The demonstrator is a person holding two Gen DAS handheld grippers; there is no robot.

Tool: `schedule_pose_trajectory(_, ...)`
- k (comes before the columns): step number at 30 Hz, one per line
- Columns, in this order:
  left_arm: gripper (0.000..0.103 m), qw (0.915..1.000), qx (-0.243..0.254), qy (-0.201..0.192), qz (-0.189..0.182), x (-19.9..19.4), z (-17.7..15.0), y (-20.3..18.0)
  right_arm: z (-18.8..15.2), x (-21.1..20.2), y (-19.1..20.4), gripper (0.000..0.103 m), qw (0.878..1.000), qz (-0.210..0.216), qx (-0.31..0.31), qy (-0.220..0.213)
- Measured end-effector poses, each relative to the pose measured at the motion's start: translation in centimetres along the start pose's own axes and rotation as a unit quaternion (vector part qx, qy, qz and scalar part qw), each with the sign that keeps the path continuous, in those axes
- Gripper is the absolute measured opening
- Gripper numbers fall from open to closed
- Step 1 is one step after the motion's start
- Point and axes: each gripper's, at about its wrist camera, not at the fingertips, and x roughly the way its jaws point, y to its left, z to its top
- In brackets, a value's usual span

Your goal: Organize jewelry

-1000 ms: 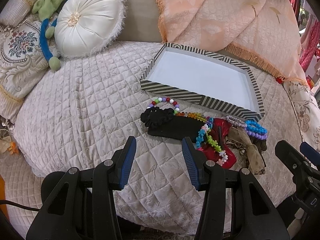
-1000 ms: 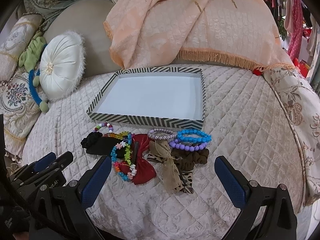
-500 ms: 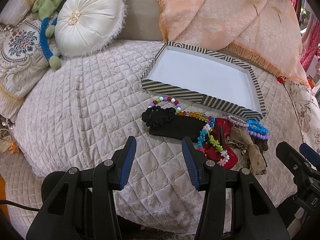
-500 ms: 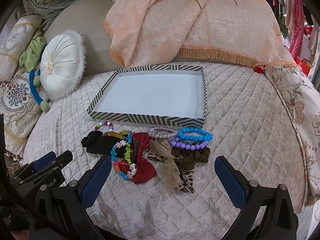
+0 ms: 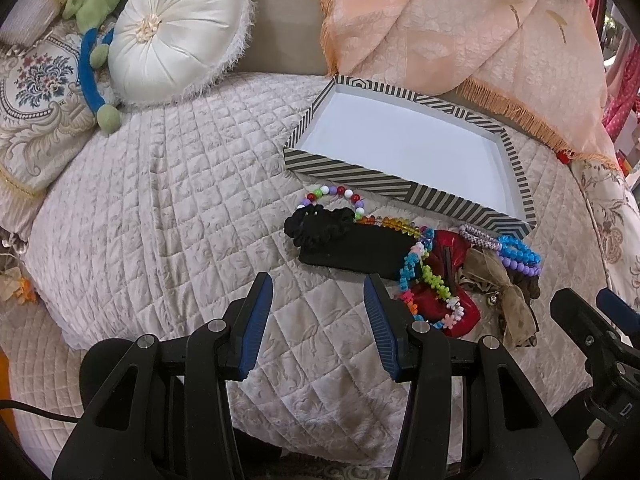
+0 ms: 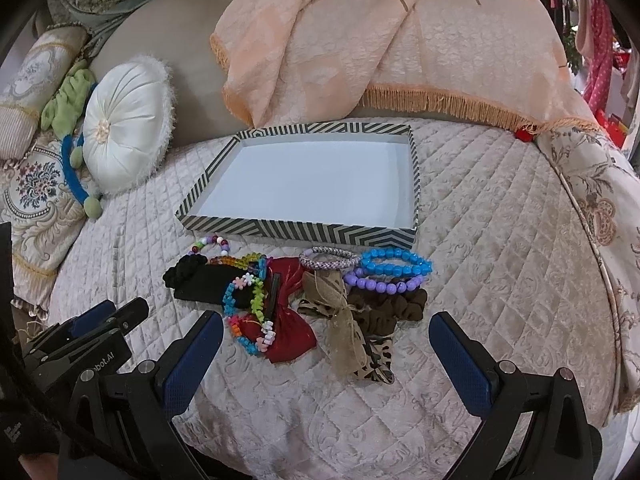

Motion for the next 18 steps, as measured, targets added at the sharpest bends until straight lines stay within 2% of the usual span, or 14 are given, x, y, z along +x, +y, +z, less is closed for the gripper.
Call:
schedule_pose_trajectory(3, 0.047, 0.9999, -0.009, 0.01, -0.01, 0.2, 0.3, 0.7, -0.1, 0.1, -0.3, 0.102, 1.0, 0.005, 0.0, 0.002)
schedule_pose_trajectory(7, 0.047, 0.9976, -0.042, 0.032, -0.045, 0.8, 1.1, 2.7, 0.0, 0.3, -1.2, 0.102, 1.0, 0.007, -0.009, 0.006)
schedule_pose_trajectory(11, 0.047, 0.9959, -0.057, 0.045, -0.053, 1.3, 2.0, 4.4, 0.3, 0.2, -2.9, 0.102, 1.0, 0.019, -0.017, 0.002)
schedule_pose_trajectory(15, 0.047, 0.9878, -0.104, 0.079, -0.085, 2.8, 2.8, 6.1, 0.3, 0.5, -4.1, 0.102, 0.999, 0.032, -0.021, 0.003)
schedule_pose_trajectory(18, 0.047, 0.9856, -0.121, 0.084, -0.084, 3.7, 3.2, 6.5, -0.1, 0.5, -4.3, 0.098, 0.998, 0.06, -0.028, 0.006)
